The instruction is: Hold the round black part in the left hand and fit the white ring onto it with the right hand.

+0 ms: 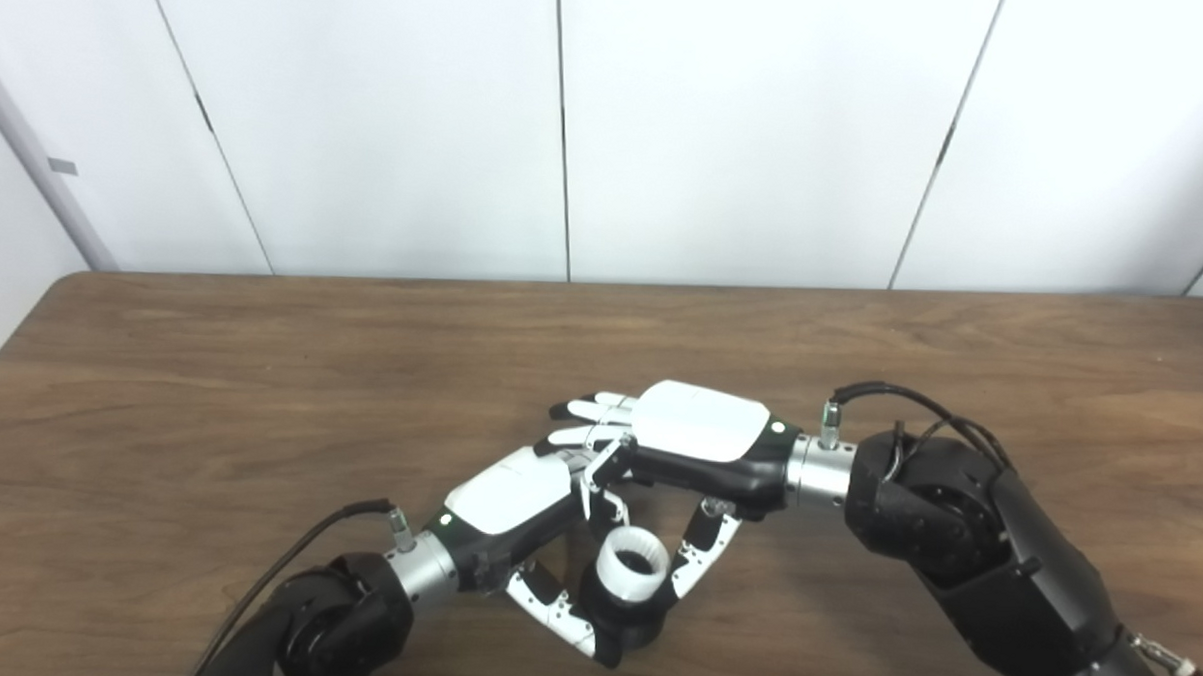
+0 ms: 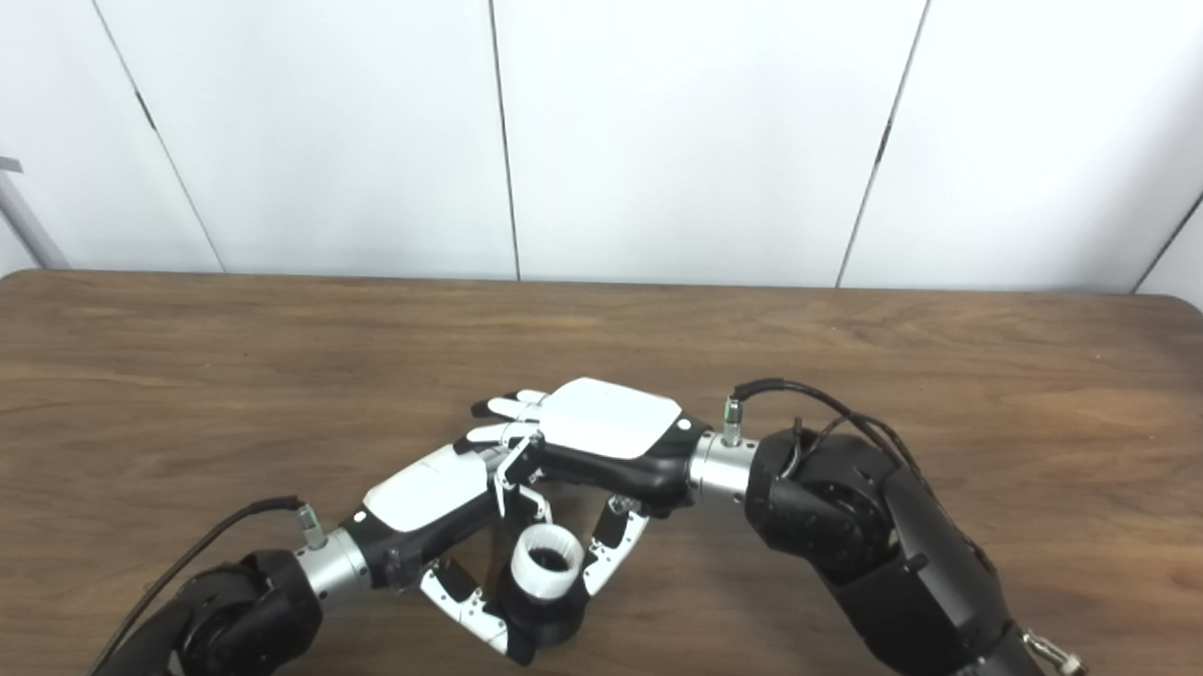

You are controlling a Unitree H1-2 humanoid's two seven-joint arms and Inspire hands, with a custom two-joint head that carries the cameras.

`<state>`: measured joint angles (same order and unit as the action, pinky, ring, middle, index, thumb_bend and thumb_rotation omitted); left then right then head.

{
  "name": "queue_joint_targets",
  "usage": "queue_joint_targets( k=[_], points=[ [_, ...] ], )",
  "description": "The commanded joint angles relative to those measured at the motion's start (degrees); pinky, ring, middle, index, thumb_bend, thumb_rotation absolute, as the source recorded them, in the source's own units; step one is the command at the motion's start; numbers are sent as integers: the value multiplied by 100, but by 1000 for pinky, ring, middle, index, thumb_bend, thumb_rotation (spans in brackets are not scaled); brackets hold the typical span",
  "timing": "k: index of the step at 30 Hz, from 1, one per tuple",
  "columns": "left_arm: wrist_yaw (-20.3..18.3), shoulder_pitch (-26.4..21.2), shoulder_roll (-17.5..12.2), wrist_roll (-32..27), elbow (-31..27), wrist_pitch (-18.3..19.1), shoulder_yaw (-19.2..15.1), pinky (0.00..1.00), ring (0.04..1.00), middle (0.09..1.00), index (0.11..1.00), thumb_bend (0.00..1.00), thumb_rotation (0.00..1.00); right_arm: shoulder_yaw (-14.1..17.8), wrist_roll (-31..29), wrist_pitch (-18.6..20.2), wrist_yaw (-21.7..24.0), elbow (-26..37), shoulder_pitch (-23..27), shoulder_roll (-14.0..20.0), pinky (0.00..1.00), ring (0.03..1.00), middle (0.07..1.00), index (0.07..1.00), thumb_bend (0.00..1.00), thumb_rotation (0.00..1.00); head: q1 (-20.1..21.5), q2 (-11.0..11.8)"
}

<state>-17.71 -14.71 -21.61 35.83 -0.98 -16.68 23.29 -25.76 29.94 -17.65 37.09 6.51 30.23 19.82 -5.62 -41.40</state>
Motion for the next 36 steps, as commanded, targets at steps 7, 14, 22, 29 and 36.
queue_joint_targets(
  k=[7, 14, 22, 29, 36],
  points=[
    [28, -129, 65, -27, -177, -35, -65, 1000, 1000, 901, 481, 524, 58, -7, -92, -106, -155, 86, 97, -58, 1000, 1000, 909, 482, 525, 145, -18, -12],
    [23, -137, 116, 20, -150, 1, -57, 1000, 1000, 900, 481, 524, 59, -29, -97, -161, -200, 55, 70, -58, 1000, 1000, 903, 482, 525, 146, -25, -12],
    [45, -106, 207, 12, -171, -1, -42, 1000, 1000, 903, 480, 524, 58, -53, -90, -138, -125, 41, 105, -7, 1000, 1000, 904, 482, 525, 145, -48, -26],
    [-4, -87, 250, 41, -231, 50, -34, 1000, 1000, 911, 480, 524, 57, -61, -169, -153, -95, -4, 108, 31, 1000, 1000, 904, 483, 525, 145, -81, -56],
    [75, -101, 223, 143, -256, 3, -67, 1000, 1000, 912, 480, 524, 59, -56, -305, -129, -76, -18, 62, 47, 1000, 1000, 901, 482, 525, 143, -60, -121]
  ],
)
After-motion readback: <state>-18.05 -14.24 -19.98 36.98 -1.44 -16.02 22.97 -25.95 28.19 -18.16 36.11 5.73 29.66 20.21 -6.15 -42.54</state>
